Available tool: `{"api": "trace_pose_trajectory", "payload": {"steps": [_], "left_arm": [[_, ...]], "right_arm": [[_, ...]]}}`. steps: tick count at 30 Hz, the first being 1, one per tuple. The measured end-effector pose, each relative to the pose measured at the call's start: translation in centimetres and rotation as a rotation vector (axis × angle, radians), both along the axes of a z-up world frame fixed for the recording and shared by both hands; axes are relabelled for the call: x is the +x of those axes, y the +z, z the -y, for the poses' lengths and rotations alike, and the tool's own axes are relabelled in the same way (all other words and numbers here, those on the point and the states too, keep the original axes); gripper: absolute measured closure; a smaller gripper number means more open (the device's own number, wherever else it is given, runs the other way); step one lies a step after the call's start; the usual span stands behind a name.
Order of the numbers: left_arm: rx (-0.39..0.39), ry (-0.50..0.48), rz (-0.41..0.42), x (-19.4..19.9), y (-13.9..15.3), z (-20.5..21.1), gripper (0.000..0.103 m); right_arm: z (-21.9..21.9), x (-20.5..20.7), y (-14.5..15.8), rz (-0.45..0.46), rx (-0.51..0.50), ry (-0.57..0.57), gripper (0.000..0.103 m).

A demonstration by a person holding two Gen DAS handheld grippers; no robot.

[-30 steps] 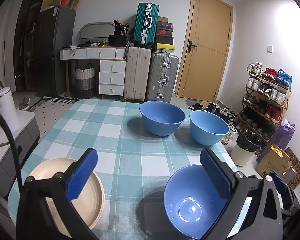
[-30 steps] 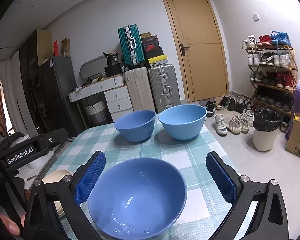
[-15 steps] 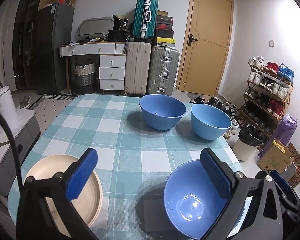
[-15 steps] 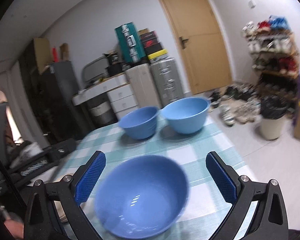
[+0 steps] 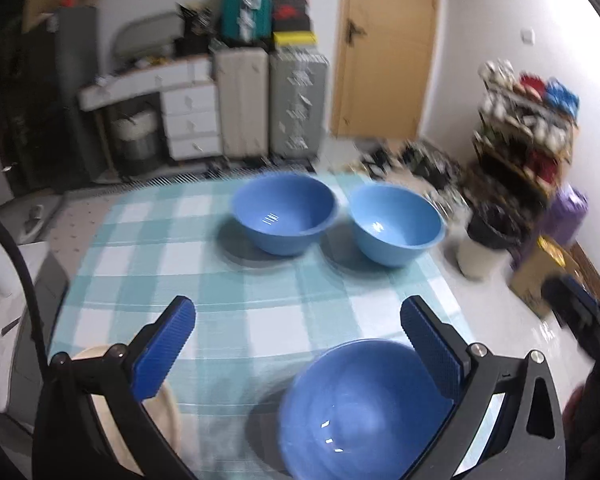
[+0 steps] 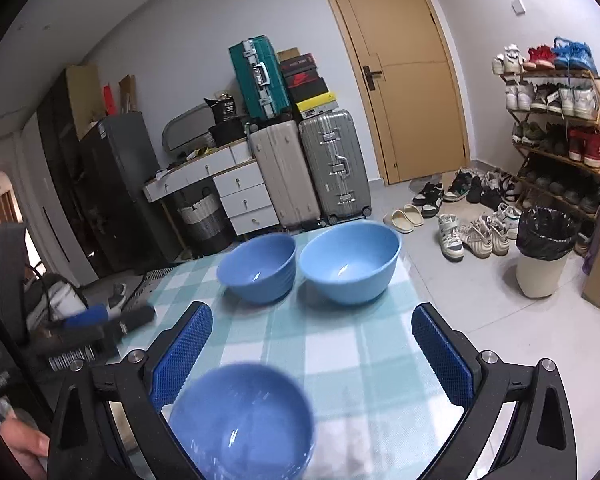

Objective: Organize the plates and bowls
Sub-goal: 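Move both grippers toward the two remaining blue bowls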

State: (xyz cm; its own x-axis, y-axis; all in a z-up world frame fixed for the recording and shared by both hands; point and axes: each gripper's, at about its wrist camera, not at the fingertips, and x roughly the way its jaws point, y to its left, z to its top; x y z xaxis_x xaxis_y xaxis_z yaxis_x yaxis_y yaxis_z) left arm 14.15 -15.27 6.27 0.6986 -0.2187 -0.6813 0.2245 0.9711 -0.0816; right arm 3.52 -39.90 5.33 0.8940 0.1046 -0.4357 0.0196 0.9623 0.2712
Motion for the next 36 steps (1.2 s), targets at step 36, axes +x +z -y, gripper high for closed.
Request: {"api": "trace_pose_trajectory", "payload": {"steps": [36], "left_arm": [[-0.29,-0.061,-0.69,20.6,-8.0,11.4,0.002]], "right_arm": [[14.2,29.6,-8.7,-0.58,0.215,0.021,0.033]]}}
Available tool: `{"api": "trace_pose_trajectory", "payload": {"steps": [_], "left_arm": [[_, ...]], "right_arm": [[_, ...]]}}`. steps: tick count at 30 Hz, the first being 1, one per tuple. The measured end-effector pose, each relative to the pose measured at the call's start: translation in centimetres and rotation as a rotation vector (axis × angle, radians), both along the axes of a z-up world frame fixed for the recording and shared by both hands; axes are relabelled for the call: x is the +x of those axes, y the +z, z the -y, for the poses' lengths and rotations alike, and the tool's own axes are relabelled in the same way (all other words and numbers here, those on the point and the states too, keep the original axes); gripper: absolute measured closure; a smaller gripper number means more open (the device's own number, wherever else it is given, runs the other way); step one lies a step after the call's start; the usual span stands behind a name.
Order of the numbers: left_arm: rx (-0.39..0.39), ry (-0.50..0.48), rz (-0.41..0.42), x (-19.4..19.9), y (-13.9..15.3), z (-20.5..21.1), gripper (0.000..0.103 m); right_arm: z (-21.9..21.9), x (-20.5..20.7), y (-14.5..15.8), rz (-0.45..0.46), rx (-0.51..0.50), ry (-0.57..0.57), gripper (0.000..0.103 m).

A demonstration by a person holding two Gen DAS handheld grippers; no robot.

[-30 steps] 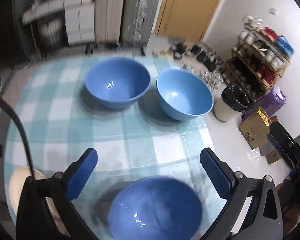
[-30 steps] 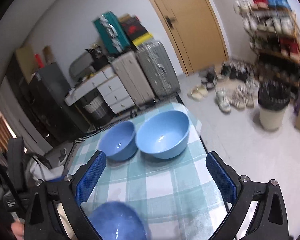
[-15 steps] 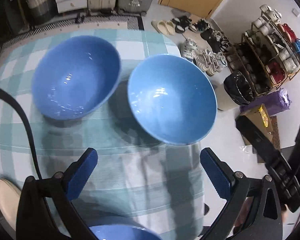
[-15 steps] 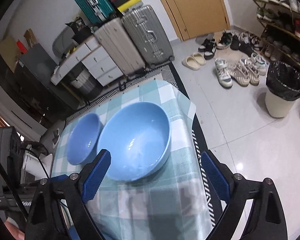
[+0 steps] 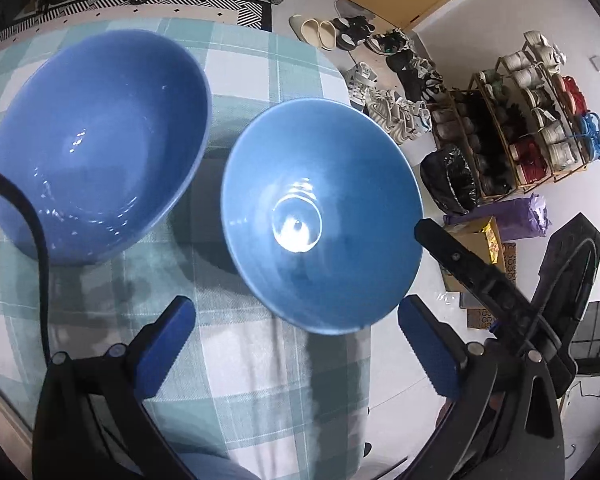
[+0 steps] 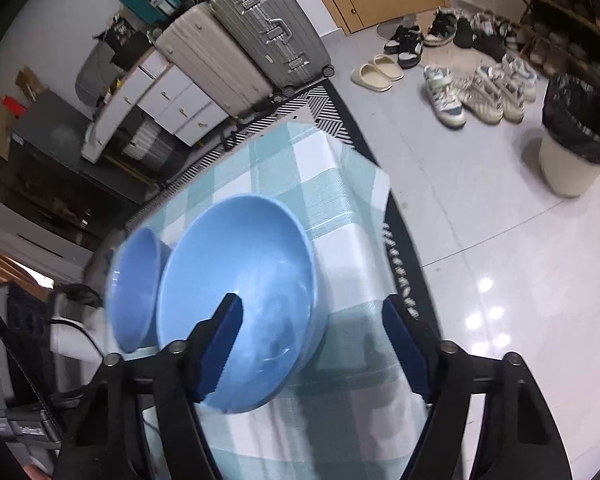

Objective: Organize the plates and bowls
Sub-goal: 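Move both grippers toward the two remaining blue bowls, then close the left gripper on the nearer blue bowl rim while the right gripper grips its opposite rim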

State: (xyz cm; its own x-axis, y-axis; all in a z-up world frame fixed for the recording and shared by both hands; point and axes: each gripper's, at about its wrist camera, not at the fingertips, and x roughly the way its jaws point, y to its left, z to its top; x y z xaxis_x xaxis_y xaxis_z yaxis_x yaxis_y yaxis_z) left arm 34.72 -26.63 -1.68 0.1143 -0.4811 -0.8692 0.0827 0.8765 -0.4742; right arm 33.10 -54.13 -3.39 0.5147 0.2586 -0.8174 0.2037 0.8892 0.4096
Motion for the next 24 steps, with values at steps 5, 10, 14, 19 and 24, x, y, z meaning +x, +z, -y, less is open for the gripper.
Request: {"api": "trace_pose_trajectory", "payload": {"steps": [5,10,14,19,24], "left_arm": [[0.013,0.005,-0.021,0.5,-1.2,0.3,0.002],[0.023,-0.005,0.015,1.1,-1.5,0.6,0.011],[0.001,-0.009,-0.012,1.5,-2.4,0.3,0.024],[-0.033,-0.027,-0.04,2.0,-3.1,-0.1,0.033],[-0.098,-0.045,-0.058,2.6,-3.0,-0.8,0.034]], "right_arm": [[-1.2,1.6,-0.7,-0.021,-0.072,0.033,0.042],[-1.1,2.9,-1.9,-0.046,-0.056,0.029,0.053],[-1.2,3.9,-2.7,-0.066,-0.061,0.036,0.067],[-1.5,4.7,-3.4,-0.092,-0.089,0.036,0.075],[-2.4,5.4,-3.7,-0.112,-0.11,0.07,0.084]]}}
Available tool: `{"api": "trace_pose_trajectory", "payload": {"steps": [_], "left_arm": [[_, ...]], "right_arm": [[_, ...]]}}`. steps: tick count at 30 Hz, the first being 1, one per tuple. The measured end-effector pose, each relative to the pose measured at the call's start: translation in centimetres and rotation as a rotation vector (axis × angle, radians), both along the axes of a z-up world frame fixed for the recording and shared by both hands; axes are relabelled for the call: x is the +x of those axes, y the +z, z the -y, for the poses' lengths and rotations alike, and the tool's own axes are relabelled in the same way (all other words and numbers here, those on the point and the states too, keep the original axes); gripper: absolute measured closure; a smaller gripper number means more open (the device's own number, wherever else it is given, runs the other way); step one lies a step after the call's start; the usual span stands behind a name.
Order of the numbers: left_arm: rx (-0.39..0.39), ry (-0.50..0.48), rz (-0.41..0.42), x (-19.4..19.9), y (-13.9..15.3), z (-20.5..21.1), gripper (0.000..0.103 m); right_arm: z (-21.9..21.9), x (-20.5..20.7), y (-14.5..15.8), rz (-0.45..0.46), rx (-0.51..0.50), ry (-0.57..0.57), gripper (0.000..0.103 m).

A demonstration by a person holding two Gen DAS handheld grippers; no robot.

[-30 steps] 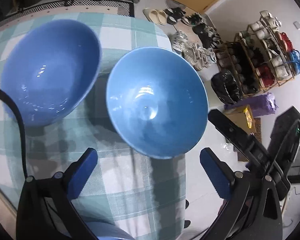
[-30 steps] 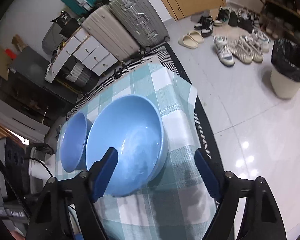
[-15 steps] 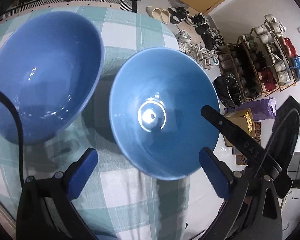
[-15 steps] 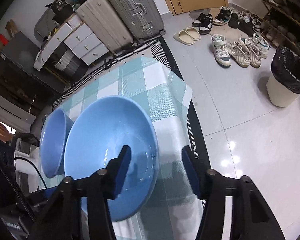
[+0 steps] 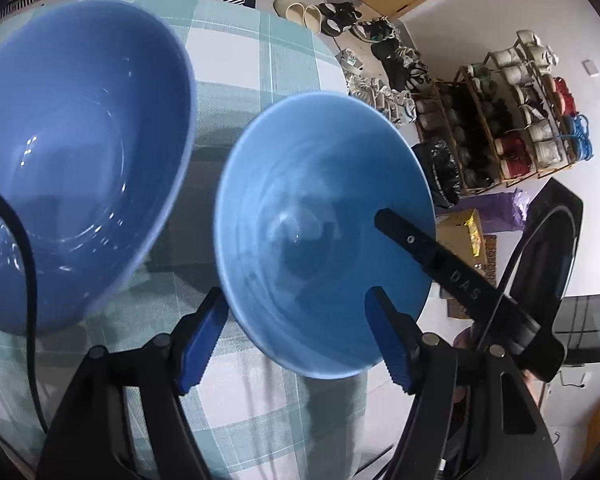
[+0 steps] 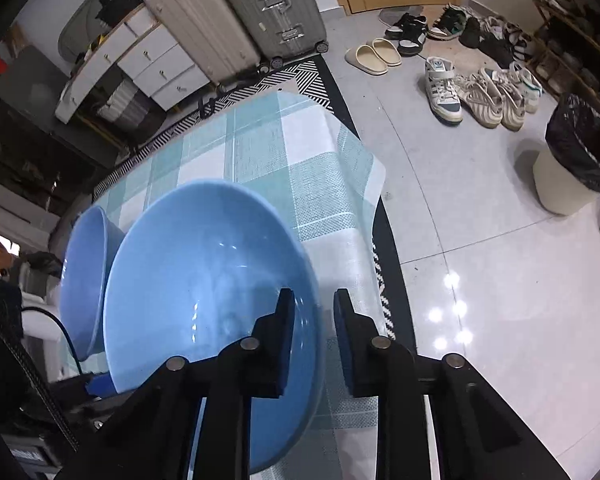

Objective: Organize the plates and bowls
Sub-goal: 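Close the left gripper on the nearer blue bowl rim while the right gripper grips its opposite rim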

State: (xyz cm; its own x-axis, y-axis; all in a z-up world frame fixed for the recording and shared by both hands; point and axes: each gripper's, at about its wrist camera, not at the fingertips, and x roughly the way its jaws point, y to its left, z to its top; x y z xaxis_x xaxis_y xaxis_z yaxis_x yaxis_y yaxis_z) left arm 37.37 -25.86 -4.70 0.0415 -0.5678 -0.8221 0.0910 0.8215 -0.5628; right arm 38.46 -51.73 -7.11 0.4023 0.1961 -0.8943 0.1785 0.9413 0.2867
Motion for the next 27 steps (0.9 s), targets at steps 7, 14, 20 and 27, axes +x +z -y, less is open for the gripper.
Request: {"api": "trace_pose_trajectory", "payload": {"steps": [7,14,20,27], "left_arm": [[0.012,-0.011,0.0,0.6,-0.6,-0.6,0.053],[0.055,0.007,0.023,0.7,-0.7,-0.9,0.07],[0.069,0.016,0.023,0.1,-1.0,-1.5,0.079],[0.113,0.003,0.03,-1.4,-0.8,-1.5,0.083]], "right_arm": [[-0.5,0.3,-0.4,-0.022,-0.045,-0.021,0.095],[-0.9,-0.1,-0.3,-0.008,-0.087,0.013,0.097],[-1.5,-1.0,0.1,0.002,-0.111,0.038,0.099],[-1.8,-3.1,0.0,0.01,-0.104,0.047,0.098]]}}
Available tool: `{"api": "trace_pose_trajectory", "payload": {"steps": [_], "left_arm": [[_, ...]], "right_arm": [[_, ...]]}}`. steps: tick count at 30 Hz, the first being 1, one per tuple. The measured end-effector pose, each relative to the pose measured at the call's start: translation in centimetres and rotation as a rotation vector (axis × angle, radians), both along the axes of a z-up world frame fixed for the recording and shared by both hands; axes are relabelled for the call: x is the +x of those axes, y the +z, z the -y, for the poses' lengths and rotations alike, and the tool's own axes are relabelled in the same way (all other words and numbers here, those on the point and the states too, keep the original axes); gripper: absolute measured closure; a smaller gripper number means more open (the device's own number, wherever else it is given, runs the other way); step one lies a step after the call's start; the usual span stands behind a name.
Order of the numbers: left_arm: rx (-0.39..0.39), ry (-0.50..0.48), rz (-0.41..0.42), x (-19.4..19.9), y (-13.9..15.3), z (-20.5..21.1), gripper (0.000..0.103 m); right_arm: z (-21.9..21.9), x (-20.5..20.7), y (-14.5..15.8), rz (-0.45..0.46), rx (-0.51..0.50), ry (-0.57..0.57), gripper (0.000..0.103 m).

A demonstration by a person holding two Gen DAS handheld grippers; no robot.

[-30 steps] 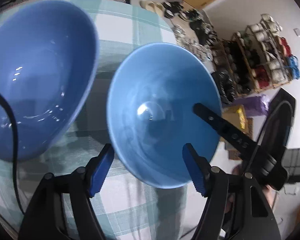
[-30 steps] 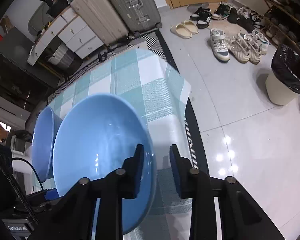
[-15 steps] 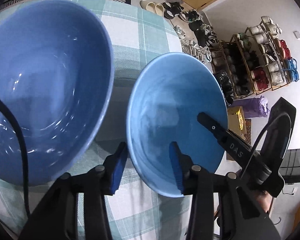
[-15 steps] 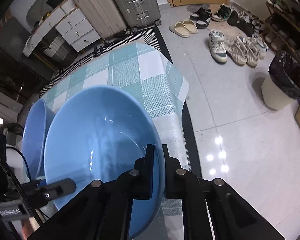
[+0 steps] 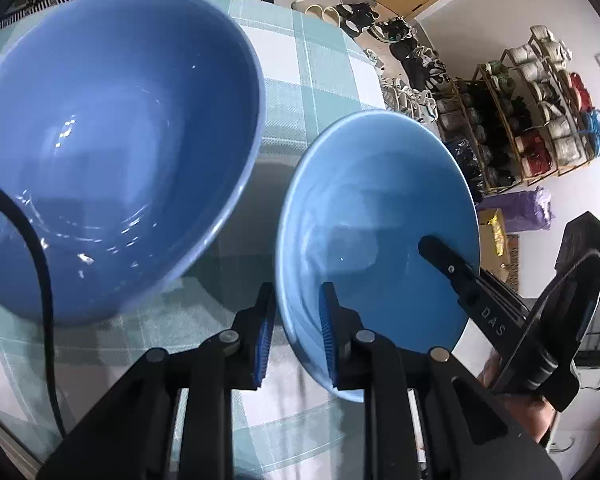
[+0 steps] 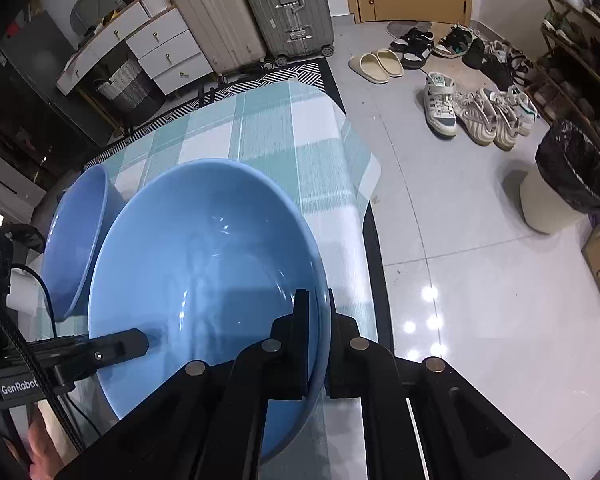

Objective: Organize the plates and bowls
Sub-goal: 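Close the left gripper on the nearer blue bowl rim while the right gripper grips its opposite rim, then lift the blue bowl with both grippers and carry it toward the placed bowl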

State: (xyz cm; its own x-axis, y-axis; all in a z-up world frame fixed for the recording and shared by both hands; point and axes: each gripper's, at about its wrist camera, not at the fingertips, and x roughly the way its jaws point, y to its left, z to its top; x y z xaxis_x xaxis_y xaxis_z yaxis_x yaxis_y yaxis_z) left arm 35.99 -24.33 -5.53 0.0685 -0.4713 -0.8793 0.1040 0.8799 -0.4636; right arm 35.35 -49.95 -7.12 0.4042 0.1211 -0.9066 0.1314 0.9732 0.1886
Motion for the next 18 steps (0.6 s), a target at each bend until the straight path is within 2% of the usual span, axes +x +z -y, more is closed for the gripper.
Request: {"api": "trace_pose_trajectory", "payload": {"steps": [7,11,18], "left_arm": [[0.008,-0.012,0.016,-1.4,0.4,-0.1,0.089],[0.028,-0.008,0.043,-2.2,1.0,-0.3,0.089],[0.04,-0.006,0.031,-3.0,0.9,-0.7,0.09]], "right_arm": [[0.1,-2.8,-0.1,-0.002,0.018,-0.003,0.098],[-0.3,-4.4,0.3,0.017,0.019,0.001,0.098],[-0.9,-6.1,-0.3,-0.01,0.048,-0.006,0.099]]}}
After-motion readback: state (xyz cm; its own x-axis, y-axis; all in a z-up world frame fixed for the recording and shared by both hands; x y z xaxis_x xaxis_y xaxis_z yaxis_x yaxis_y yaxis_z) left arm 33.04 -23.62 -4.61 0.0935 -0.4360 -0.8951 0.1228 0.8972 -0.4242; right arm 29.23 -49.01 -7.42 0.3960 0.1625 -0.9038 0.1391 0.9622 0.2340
